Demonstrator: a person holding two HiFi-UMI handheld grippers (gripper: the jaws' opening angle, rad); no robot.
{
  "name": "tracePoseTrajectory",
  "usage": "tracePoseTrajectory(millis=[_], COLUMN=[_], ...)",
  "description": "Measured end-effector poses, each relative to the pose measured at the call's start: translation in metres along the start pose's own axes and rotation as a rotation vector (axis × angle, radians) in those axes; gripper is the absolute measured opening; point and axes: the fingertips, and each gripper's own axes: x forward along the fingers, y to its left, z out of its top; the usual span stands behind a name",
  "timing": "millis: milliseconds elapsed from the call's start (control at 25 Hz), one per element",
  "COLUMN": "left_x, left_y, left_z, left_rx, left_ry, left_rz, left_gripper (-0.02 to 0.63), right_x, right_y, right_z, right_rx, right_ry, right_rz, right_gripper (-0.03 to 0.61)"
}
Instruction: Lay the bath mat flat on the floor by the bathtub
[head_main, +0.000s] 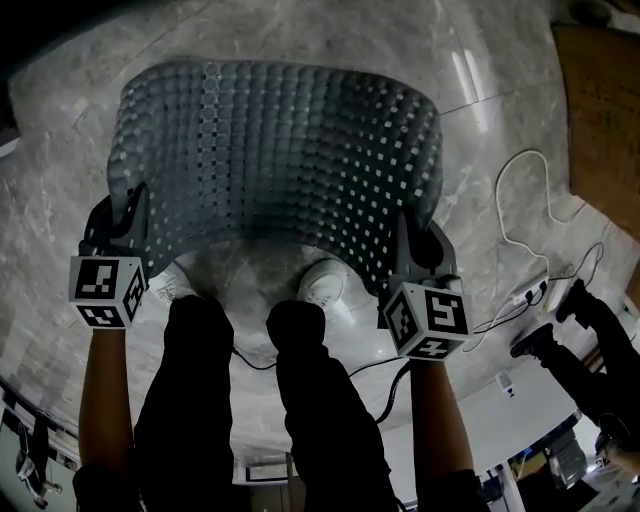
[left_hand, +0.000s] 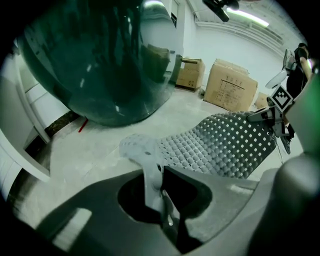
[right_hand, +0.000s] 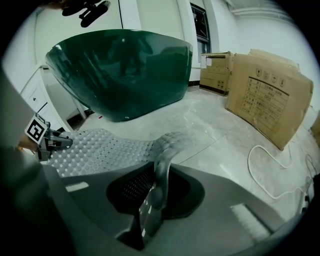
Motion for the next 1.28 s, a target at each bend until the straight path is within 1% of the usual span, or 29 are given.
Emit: tracePoseTrajectory(millis=[120, 360, 520, 800, 1000, 1280], left_x=[0.007, 0.021, 0.030, 0.049, 0.060, 0.076], left_y=[0.005, 0.014, 0.026, 0.043, 0.053, 0.068], left_z=[-0.009, -0.030, -0.038, -0.061, -0.078, -0.094], left_rx=[-0.013, 0.014, 0.009, 0.019, 0.024, 0.028], left_ry=[0.004, 0.025, 0.006, 0.008, 0.006, 0.005], left_rz=[0.003, 0.006, 0.026, 0.047, 0.058, 0.067], left_gripper=[0.018, 0.018, 0.018, 0.022, 0.023, 0.028], right_x=[0.007, 0.021, 0.031, 0.044, 0.053, 0.068], right_y=[-0.006, -0.021, -0.030, -0.046, -0.058, -0.074], right_z=[-0.007, -0.023, -0.035, -0.053, -0.069, -0.082], right_rx=[0.000, 0.011, 0.017, 0.031, 0.065, 0.065], right_ry=[0.003, 0.005, -0.002, -0.014, -0.007, -0.021], right_rz=[-0.011, -0.038, -0.061, -0.111, -0.146, -0.183], right_gripper=[0.069, 0.069, 0.069, 0.067, 0.071, 0.077])
